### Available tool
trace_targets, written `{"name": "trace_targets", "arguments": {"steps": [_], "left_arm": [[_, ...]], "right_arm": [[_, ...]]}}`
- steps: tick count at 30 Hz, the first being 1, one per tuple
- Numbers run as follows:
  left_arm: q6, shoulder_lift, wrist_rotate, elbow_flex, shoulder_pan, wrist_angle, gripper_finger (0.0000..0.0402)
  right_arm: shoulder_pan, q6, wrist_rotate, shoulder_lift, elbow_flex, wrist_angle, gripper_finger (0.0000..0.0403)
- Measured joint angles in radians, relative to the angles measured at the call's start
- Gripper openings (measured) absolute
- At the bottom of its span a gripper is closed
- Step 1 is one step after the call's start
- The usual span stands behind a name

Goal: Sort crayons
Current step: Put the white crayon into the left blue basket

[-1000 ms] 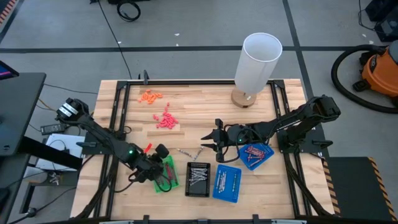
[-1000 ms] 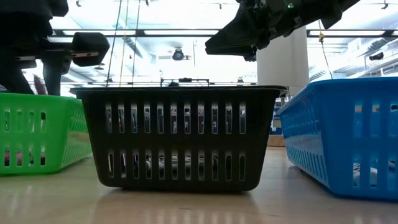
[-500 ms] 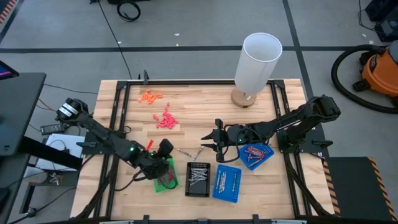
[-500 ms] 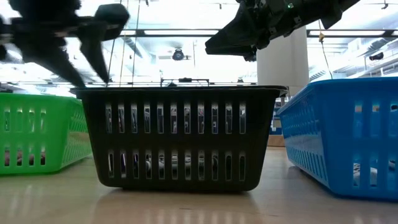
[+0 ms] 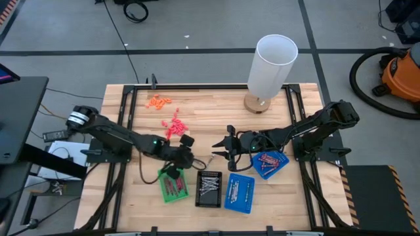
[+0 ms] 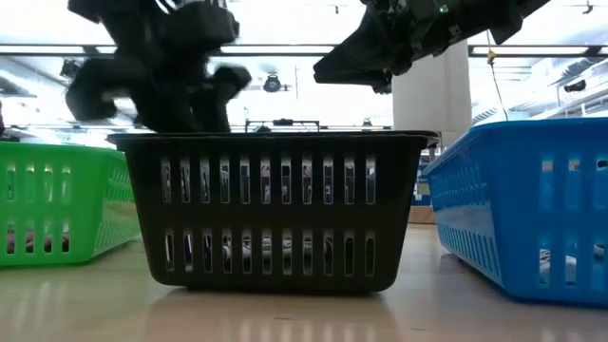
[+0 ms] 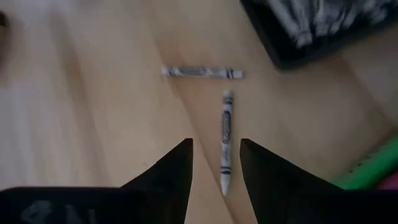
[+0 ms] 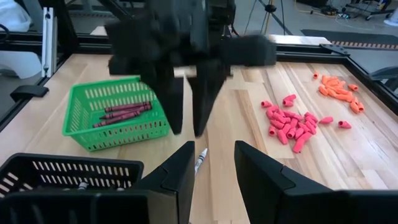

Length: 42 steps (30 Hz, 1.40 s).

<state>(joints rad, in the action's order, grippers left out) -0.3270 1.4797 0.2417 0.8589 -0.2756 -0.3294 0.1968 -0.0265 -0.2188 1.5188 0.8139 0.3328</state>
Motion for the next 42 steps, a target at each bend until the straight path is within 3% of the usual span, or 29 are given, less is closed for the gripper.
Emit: {"name": "trace_targets", "arguments": {"steps": [8, 23, 42], "left_arm": [[-0.025, 0.127, -0.042, 0.000, 0.045, 0.051, 0.0142], [0.004, 0.190, -0.211, 0.001, 0.131, 0.108, 0.0142], [0.024, 0.256, -0.214, 0.117, 0.139, -0.030, 0.0142]], "right_arm": [[0.000, 0.000, -0.005, 0.001, 0.000, -0.004, 0.0122], [0.000, 0.002, -0.006, 0.001, 0.000, -0.005, 0.0122], [-0.001, 0.010, -0.008, 0.001, 0.000, 0.003, 0.0121]]}}
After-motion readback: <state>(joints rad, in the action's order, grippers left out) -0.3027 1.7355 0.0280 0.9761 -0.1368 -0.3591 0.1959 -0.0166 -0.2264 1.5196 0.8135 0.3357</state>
